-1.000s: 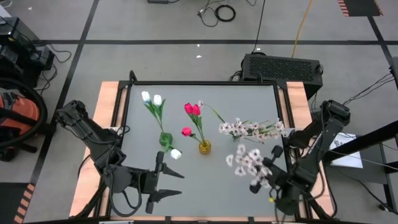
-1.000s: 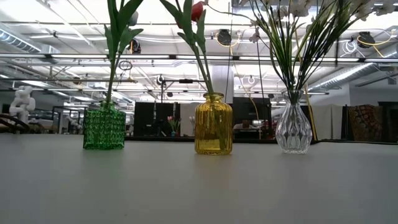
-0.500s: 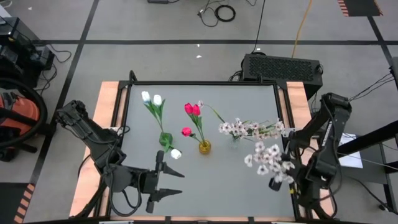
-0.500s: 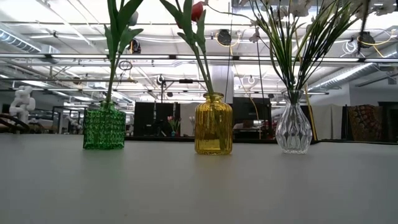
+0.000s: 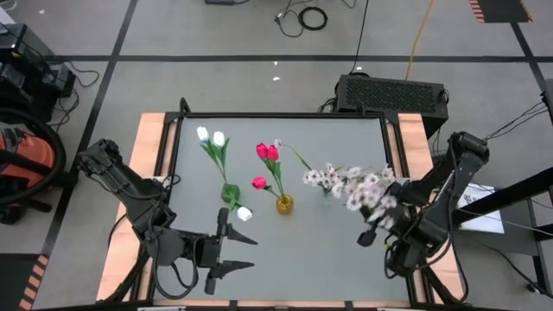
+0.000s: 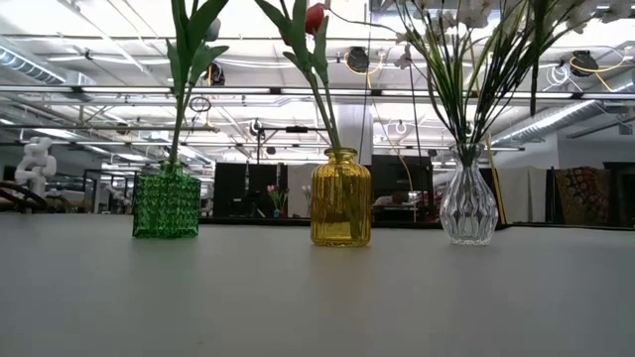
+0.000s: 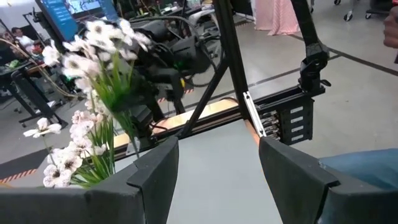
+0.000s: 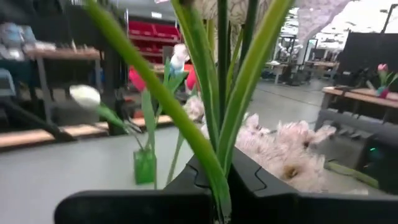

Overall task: Sort flowers into vase by color
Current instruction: Put the white flowers into the transparent flower vase

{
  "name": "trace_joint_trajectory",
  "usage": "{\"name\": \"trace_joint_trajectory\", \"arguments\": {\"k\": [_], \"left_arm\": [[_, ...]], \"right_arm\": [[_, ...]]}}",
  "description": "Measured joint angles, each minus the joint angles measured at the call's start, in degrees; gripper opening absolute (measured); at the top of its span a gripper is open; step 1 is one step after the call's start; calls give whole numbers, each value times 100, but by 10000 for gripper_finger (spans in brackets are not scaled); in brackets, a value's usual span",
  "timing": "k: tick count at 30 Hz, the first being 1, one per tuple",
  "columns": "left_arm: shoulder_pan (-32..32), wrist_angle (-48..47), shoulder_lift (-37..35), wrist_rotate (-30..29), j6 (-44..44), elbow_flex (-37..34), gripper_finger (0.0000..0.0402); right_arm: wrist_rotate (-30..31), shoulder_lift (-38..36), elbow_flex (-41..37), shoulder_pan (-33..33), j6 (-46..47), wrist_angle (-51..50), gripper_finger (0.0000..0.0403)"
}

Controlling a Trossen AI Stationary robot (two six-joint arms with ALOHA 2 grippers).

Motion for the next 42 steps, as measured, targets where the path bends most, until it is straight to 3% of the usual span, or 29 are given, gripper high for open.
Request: {"name": "trace_joint_trajectory", "arguments": {"k": [6, 9, 13, 17, 21, 24, 27, 31, 37, 42], "left_arm": [[0, -7, 0, 0, -48, 0, 230], [-1, -7, 0, 0, -48, 0, 230], [-2, -3, 2, 0, -21, 0, 230], [-2, -4, 2, 0, -50, 0, 230], [-7, -5, 2, 2, -65, 0, 230], [-7, -28, 2, 2, -67, 0, 230], [-7, -66, 2, 2, -76, 0, 230], [-7, -75, 2, 2, -218, 0, 230], [-7, -67, 2, 2, -388, 0, 230], [-4, -66, 2, 2, -371, 0, 230]], "right_arm": [[-1, 15, 559, -196, -1288, 563, 2], [-334, 24, 902, -109, -2381, 1538, 2], [-1687, 24, 1351, -76, -5104, 3092, 2], [-3637, 22, 2209, -66, -7986, 4055, 2], [-4925, -48, 3069, 142, -9418, 3940, 2], [-4971, -227, 3122, 390, -9751, 3551, 2], [-4398, -412, 2569, 555, -9560, 3466, 2], [-3751, -680, 1211, 567, -9877, 4746, 2], [-3621, -1391, -762, 574, -10771, 7161, 2], [-3623, -2198, -1857, 504, -11455, 8207, 2]]}}
